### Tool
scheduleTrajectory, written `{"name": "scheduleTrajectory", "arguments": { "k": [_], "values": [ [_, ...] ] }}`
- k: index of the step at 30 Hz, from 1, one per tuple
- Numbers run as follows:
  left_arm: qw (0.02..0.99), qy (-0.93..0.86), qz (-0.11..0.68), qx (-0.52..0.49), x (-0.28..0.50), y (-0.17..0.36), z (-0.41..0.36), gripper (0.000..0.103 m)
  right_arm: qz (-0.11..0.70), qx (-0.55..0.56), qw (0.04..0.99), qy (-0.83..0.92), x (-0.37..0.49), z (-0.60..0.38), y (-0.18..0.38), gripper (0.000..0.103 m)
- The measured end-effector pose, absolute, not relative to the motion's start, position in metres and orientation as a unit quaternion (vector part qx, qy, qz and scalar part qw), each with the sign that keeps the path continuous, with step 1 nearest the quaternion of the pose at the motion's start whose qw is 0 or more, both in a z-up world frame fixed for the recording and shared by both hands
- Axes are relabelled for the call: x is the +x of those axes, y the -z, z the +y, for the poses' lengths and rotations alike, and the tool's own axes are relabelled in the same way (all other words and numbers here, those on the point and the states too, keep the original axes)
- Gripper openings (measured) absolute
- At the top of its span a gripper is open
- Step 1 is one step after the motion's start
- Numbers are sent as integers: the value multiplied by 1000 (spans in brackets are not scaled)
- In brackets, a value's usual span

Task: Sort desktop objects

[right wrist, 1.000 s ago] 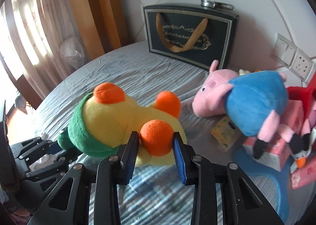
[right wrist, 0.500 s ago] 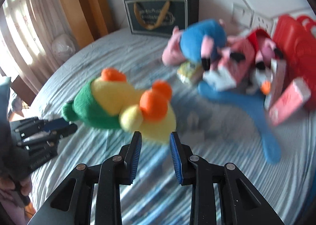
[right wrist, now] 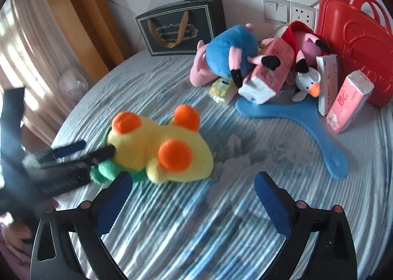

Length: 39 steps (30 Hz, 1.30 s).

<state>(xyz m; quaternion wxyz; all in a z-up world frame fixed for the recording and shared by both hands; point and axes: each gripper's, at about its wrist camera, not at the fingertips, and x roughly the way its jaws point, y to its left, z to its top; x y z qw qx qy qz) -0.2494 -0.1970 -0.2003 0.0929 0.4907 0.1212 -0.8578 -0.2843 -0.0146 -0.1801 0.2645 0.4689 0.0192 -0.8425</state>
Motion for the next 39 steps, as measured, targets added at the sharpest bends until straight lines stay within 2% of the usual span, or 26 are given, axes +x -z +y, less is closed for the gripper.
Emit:
{"name": "scheduleTrajectory", "arguments": {
  "k": [2, 8, 9, 10, 12, 17, 19, 20, 21, 22, 24, 26, 33, 39],
  "values": [
    [80, 861, 121, 488, -247, 208, -194, 80, 15, 476, 263, 839, -295, -21, 183, 103],
    [80, 859, 100, 496, -238, 218, -191, 96, 4, 517, 262, 815, -315, -36, 219, 103],
    [82, 858, 101, 498, -238, 221, -193, 99, 1, 521, 267, 810, -315, -37, 224, 97],
    [81, 855, 98, 503, -237, 225, -191, 100, 2, 526, 272, 806, -315, -39, 229, 83],
    [72, 851, 98, 511, -235, 231, -188, 100, 4, 544, 286, 789, -315, -43, 239, 63],
    [71, 839, 77, 534, -241, 248, -174, 100, 4, 545, 299, 783, -309, -43, 245, 61],
    [73, 843, 73, 528, -239, 252, -172, 93, -5, 552, 300, 778, -308, -41, 247, 62],
    [68, 846, 83, 522, -237, 251, -172, 86, -5, 552, 302, 777, -308, -40, 249, 62],
    [70, 849, 85, 517, -235, 250, -173, 80, -2, 552, 303, 777, -308, -40, 250, 59],
    [70, 853, 80, 512, -234, 248, -172, 78, 3, 554, 306, 774, -306, -41, 251, 50],
    [71, 858, 67, 504, -231, 244, -168, 73, 17, 551, 312, 774, -301, -47, 247, 42],
    [74, 864, 61, 494, -226, 238, -167, 72, 40, 538, 314, 781, -294, -52, 241, 34],
    [75, 897, 41, 434, -206, 188, -151, 72, 54, 489, 325, 808, -274, -41, 206, 33],
    [56, 926, 25, 372, -195, 126, -121, 72, 48, 424, 314, 848, -252, -17, 144, 33]
  ]
}}
